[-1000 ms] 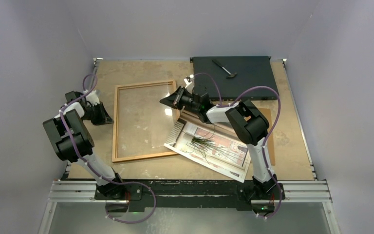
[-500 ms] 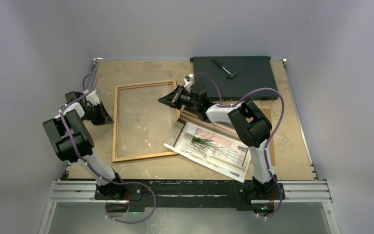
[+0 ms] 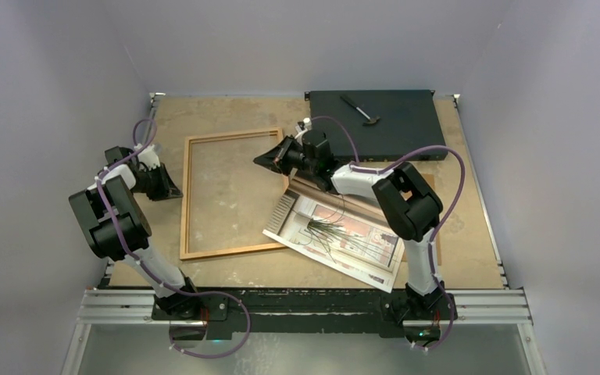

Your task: Put the photo into the frame

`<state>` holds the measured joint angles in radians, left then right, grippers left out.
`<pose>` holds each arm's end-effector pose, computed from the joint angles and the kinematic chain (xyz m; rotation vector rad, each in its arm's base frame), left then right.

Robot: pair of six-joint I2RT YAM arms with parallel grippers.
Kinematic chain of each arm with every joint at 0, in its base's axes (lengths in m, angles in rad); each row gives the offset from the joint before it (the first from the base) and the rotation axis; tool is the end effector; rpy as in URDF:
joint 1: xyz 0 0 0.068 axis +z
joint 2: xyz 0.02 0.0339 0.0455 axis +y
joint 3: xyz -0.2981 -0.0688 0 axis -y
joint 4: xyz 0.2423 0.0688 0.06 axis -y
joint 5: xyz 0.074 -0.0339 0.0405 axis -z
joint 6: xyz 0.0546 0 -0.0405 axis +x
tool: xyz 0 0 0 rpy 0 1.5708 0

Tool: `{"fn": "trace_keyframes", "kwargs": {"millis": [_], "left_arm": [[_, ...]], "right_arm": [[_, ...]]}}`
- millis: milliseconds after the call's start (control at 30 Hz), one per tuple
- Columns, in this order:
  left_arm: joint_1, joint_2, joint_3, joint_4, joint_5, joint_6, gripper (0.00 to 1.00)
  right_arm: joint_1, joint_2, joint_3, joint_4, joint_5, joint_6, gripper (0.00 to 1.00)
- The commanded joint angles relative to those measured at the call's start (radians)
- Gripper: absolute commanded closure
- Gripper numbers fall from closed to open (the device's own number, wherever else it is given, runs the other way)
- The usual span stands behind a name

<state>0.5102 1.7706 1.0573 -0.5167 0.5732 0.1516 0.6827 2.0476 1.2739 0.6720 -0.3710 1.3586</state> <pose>0.3127 0.1410 0.1795 -0.3316 2.5633 -0.5752 0.3726 0.3285 0.2393 0.3449 2.0084 1.7439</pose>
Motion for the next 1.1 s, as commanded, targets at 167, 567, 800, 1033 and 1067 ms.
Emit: {"fn": "trace_keyframes", "kwargs": {"millis": [167, 567, 800, 1033, 1067], "left_arm": [[-0.018, 0.036, -0.041, 0.007, -0.066, 0.048, 0.95], [-0.018, 0.028, -0.034, 0.007, -0.065, 0.052, 0.95], [-0.018, 0.012, -0.036, 0.005, -0.061, 0.055, 0.96], [-0.019, 0.007, -0.045, 0.014, -0.049, 0.046, 0.96], [-0.019, 0.006, -0.047, 0.014, -0.05, 0.048, 0.96]], "right_arm": [[0.026, 0.004, 0.126, -0.078, 0.012, -0.008, 1.0], [0.038, -0.011, 0.161, -0.194, 0.022, -0.002, 1.0], [0.056, -0.033, 0.193, -0.26, 0.041, -0.005, 1.0], [0.072, -0.016, 0.339, -0.351, 0.083, -0.009, 1.0], [0.077, -0.009, 0.366, -0.364, 0.088, -0.007, 1.0]]}}
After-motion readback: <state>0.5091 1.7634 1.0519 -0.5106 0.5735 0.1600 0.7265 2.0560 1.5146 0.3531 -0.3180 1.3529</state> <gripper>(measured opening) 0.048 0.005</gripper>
